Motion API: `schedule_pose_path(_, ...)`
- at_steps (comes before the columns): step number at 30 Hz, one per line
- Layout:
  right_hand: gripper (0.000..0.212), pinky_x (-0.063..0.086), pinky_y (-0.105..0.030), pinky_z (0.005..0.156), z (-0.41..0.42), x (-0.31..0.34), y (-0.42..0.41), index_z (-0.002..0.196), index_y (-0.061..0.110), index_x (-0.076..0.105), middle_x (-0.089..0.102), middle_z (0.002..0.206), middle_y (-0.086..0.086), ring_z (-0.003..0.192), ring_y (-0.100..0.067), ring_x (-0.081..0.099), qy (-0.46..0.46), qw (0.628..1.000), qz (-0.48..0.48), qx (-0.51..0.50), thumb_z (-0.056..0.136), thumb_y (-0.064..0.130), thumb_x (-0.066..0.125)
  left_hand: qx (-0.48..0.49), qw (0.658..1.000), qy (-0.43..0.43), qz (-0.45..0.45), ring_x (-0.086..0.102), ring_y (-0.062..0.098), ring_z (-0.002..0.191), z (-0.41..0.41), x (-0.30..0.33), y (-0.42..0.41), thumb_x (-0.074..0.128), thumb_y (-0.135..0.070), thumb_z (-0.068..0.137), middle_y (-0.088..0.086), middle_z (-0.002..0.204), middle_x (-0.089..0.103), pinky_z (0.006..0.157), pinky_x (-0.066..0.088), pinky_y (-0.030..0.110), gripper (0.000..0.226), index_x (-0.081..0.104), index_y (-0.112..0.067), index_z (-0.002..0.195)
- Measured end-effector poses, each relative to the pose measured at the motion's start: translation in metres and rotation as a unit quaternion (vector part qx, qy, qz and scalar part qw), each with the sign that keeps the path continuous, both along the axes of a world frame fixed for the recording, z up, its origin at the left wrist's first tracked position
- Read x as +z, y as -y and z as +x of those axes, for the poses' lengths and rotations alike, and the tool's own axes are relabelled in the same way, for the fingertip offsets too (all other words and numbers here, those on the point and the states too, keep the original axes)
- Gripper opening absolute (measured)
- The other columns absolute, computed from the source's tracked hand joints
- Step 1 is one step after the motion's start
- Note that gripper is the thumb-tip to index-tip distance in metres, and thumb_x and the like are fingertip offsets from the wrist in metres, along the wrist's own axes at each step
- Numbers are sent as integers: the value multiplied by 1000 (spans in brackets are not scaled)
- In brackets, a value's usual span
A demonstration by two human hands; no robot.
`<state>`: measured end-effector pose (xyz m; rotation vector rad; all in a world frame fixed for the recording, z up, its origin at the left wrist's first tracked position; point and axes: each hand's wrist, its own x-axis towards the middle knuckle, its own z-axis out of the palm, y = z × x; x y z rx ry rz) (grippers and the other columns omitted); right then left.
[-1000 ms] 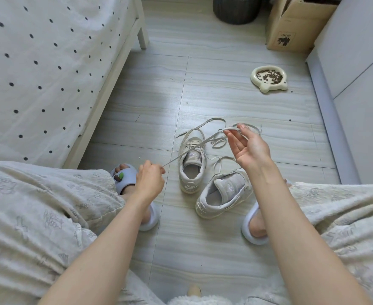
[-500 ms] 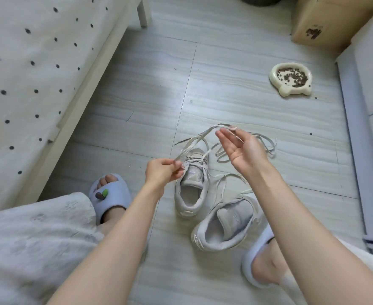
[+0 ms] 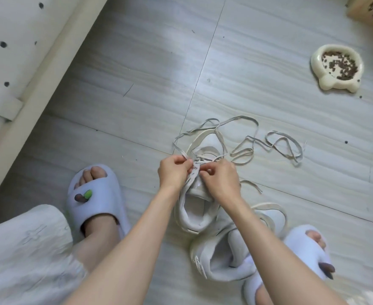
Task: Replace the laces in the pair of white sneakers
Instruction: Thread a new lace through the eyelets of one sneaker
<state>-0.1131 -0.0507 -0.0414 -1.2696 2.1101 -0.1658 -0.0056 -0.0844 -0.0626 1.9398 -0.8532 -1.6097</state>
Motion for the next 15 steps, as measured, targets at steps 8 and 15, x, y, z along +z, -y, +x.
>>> schedule_pose_path(8,22,35,-35,92,8,-5,-4,105,28,71,56,104,-5,106,-25,41,-5,1000,-15,-24,88,31,58,-69,994,72,-36,63,20,72,4,3,-3,70,-14,78,5,71,68,79,53,33,6,68,-13,74)
schedule_pose_path(15,22,33,-36,91,11,-7,-10,104,31,71,54,102,-2,105,-23,40,-10,1000,-17,-23,88,34,57,-129,977,129,-110,60,18,79,1,9,-15,67,-12,80,4,78,68,70,40,20,6,69,-7,80)
